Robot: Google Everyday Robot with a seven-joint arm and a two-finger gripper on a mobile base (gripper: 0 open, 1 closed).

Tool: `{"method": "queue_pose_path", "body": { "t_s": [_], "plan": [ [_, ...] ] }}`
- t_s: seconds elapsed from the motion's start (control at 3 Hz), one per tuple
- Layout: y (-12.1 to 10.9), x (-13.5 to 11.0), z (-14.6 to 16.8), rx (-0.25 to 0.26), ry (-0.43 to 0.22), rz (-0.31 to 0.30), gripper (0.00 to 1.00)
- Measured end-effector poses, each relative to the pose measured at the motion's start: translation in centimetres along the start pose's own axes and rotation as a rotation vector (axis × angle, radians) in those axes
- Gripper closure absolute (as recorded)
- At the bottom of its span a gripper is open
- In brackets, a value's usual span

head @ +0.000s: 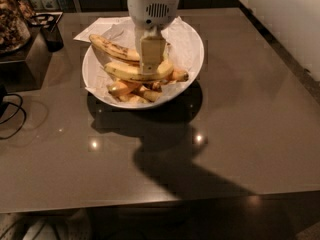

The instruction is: Pick banana from white bowl

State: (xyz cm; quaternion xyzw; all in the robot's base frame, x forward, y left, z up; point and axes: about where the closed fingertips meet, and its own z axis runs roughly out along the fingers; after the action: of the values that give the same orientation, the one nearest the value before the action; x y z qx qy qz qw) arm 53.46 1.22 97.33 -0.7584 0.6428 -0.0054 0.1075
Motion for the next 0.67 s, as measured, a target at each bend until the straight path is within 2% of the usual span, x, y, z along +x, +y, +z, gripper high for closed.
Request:
{"method": "queue_pose_path", "body": {
  "t_s": [0.67],
  "plan": [
    [-0.8,-0.3,2.3,-0.043,0.008,0.001,0.41]
  ]
}}
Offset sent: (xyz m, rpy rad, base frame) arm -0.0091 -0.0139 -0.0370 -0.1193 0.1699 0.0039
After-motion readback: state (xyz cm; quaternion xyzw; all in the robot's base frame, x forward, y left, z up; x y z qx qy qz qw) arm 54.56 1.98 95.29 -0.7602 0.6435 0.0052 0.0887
